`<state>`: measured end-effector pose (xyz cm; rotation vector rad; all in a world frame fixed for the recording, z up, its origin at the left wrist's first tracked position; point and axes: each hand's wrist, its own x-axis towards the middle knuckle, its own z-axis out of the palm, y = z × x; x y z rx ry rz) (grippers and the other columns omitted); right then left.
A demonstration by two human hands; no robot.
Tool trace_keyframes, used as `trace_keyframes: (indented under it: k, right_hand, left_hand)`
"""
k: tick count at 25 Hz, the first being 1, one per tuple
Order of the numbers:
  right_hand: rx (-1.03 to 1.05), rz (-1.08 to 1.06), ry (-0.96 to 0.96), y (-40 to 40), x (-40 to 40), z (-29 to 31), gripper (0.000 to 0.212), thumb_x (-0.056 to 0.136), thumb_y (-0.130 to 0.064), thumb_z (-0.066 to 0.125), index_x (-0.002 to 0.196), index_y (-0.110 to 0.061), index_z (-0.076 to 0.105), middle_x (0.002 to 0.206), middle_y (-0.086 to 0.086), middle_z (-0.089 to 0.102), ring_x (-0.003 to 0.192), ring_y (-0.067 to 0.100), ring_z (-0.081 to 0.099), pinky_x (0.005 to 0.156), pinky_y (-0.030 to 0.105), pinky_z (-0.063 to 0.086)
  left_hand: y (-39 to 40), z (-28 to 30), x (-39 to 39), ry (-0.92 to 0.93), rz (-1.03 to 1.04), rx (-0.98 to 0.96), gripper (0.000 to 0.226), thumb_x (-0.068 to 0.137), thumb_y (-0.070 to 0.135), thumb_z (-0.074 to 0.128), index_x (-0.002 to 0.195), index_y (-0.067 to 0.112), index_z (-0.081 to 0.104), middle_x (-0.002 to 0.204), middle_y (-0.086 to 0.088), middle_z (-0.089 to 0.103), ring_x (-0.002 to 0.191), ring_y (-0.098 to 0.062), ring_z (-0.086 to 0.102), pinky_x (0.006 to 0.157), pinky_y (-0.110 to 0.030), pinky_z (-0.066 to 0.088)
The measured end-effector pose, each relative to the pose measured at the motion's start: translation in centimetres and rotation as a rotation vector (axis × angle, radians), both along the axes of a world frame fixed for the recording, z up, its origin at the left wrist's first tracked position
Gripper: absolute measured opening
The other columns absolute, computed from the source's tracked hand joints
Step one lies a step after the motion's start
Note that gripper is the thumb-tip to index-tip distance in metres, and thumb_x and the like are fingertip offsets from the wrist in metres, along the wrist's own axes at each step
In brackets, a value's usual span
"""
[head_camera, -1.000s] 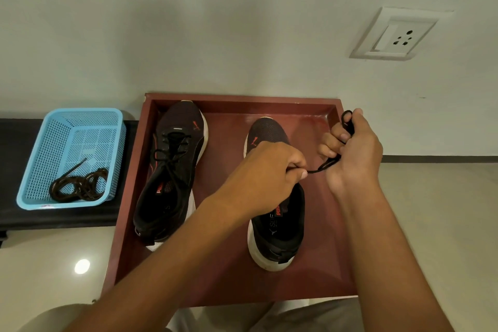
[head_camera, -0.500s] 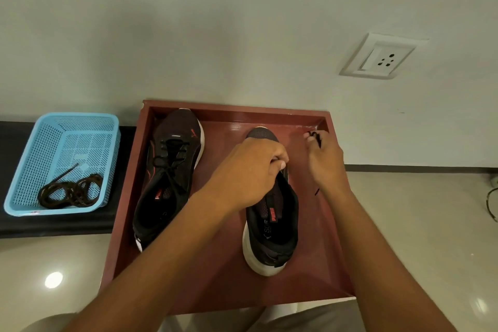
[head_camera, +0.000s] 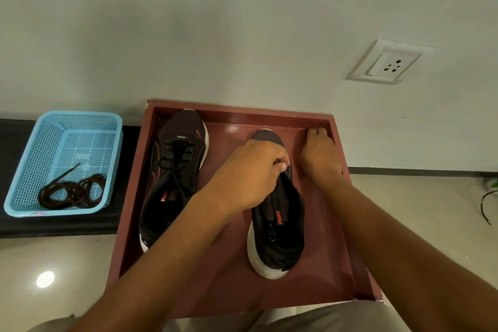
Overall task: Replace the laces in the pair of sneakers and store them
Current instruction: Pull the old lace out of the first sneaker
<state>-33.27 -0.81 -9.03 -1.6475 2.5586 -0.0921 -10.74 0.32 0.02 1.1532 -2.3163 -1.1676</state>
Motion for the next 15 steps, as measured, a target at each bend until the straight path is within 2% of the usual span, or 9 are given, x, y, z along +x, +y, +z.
trace_keyframes:
  k: [4,9,12,15]
  right_hand:
    - [-0.004,0.01,0.107,-0.2,0.1,-0.1,0.03,0.102,-0.007,0.04,0.129,-0.002,0.053,0.127,0.02,0.055,0.109,0.035,0.057,0.092,0.043,0.051]
    - [-0.075,0.062,0.267,0.2,0.2,-0.3,0.026,0.093,-0.007,0.04,0.116,-0.006,0.053,0.112,0.019,0.056,0.099,0.036,0.053,0.089,0.047,0.045]
    - [-0.046,0.119,0.268,0.6,-0.4,-0.2,0.033,0.095,-0.007,0.042,0.126,-0.007,0.054,0.119,0.017,0.055,0.106,0.035,0.051,0.093,0.047,0.044]
    - [0.007,0.266,0.314,1.2,-1.5,-0.3,0.038,0.097,-0.007,0.054,0.135,-0.007,0.06,0.124,0.017,0.058,0.116,0.036,0.05,0.102,0.045,0.044]
  left_hand:
    - [0.1,-0.1,0.1,-0.007,-0.001,0.017,0.017,0.102,0.023,0.06,0.105,0.025,0.076,0.096,0.008,0.074,0.088,-0.009,0.069,0.084,-0.039,0.058]
    - [0.3,0.2,0.1,-0.01,0.003,0.02,0.018,0.101,0.022,0.061,0.11,0.024,0.076,0.102,0.008,0.075,0.093,-0.008,0.069,0.088,-0.037,0.058]
    - [0.4,0.2,0.1,-0.011,0.003,0.017,0.018,0.101,0.021,0.062,0.112,0.024,0.075,0.104,0.008,0.075,0.094,-0.007,0.069,0.089,-0.035,0.058]
    - [0.4,-0.1,0.2,-0.02,0.006,0.018,0.017,0.101,0.02,0.062,0.11,0.024,0.075,0.1,0.009,0.075,0.091,-0.006,0.068,0.087,-0.034,0.058]
